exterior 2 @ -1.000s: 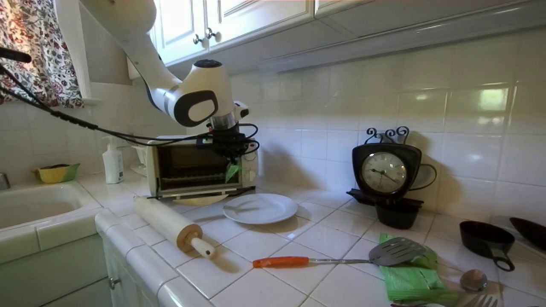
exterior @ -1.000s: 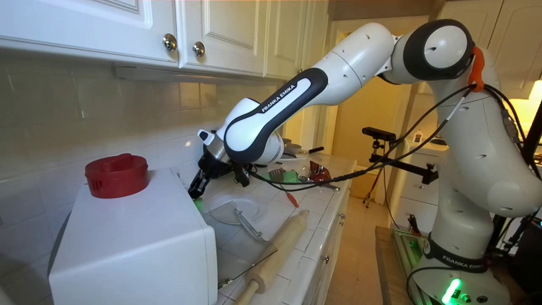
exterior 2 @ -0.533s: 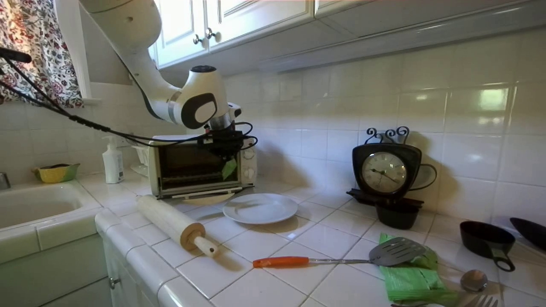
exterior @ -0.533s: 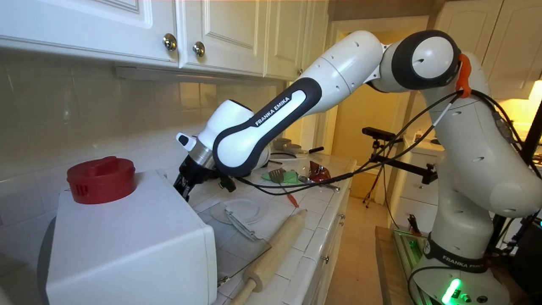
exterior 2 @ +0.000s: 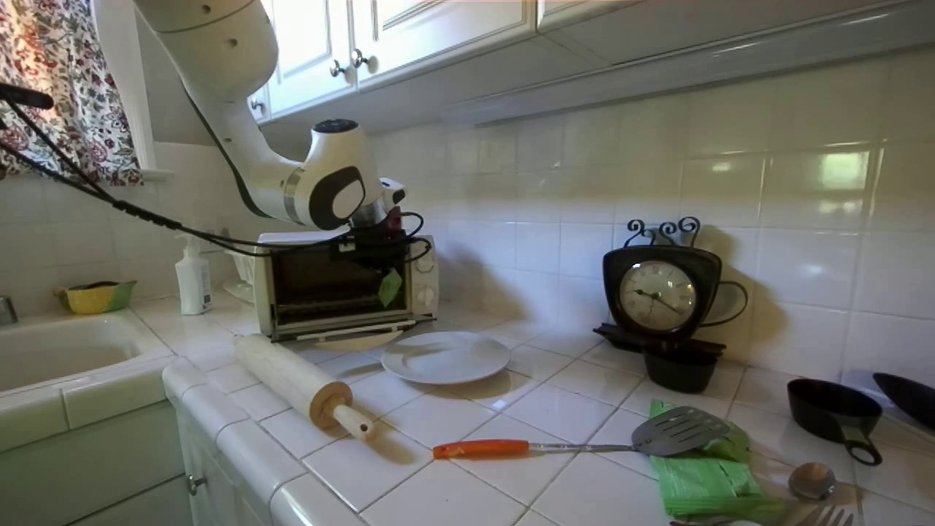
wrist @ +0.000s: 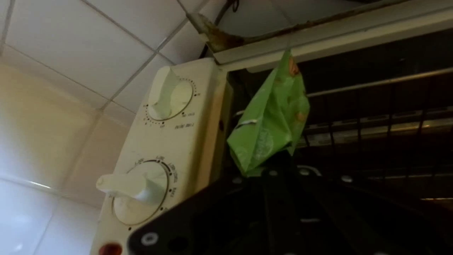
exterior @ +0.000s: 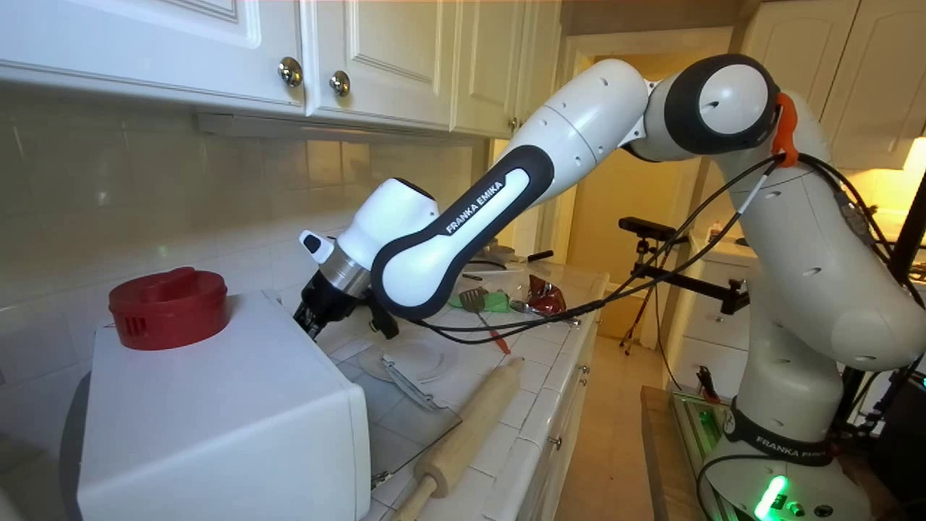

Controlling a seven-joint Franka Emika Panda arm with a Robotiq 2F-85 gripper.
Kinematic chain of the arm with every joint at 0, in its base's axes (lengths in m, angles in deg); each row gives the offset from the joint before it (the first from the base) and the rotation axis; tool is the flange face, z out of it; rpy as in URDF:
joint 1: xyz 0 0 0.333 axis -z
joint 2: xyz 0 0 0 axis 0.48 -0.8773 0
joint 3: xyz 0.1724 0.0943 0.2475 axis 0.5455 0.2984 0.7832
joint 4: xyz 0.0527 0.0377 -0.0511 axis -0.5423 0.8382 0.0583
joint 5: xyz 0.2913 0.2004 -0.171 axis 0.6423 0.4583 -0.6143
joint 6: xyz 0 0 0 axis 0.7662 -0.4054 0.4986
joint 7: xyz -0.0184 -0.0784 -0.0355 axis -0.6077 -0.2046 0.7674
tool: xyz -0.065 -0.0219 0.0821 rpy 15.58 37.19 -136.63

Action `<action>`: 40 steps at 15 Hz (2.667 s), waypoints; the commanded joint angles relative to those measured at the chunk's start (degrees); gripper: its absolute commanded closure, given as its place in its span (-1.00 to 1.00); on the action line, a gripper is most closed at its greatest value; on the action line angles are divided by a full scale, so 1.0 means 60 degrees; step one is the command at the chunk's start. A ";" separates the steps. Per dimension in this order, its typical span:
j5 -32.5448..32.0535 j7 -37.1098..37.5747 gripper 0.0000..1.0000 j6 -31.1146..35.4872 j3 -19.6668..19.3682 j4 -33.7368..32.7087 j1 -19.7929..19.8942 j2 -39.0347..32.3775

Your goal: Move the green packet from the plate to the mini oven

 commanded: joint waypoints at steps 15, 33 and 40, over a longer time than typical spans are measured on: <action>0.0437 0.2947 0.99 0.3942 -0.1813 0.4907 -0.1345 0.2350; -0.2997 0.3067 0.99 0.4267 0.0021 0.3187 0.1151 0.1261; -0.3983 0.2591 0.99 0.4033 0.0582 0.2248 0.1042 0.0558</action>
